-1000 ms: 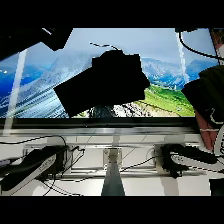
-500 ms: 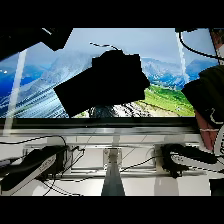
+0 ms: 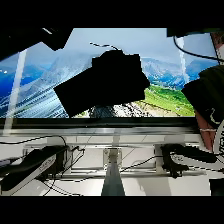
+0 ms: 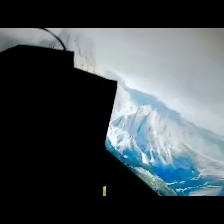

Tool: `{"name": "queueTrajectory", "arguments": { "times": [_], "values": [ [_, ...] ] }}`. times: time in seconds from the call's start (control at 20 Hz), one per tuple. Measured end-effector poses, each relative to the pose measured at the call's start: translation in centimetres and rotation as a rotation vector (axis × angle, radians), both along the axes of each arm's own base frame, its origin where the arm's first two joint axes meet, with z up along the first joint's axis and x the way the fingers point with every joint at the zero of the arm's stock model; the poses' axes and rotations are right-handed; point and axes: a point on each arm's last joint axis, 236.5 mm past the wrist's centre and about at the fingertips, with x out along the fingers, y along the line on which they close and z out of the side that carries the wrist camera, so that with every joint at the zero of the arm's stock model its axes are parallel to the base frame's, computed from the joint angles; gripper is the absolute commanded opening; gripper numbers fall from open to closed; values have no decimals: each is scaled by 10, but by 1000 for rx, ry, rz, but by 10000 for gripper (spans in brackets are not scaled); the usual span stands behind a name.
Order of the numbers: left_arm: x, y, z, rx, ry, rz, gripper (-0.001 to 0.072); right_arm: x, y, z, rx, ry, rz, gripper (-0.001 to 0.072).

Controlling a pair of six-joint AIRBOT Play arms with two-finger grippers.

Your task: Fold the clothes and pants, and hang the long-sleeved shirts on hangers.

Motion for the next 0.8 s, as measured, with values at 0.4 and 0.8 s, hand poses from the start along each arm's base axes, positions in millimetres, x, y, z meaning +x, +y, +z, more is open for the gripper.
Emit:
{"name": "queueTrajectory", "arguments": {
  "times": [0.4,0.8],
  "values": [
    [-11,28,-20,49,112,43,485,-118,113,-193,-187,378,595,322],
    [-10,63,-27,55,167,132,485,-171,235,-266,-292,85,984,334]
  ]
}}
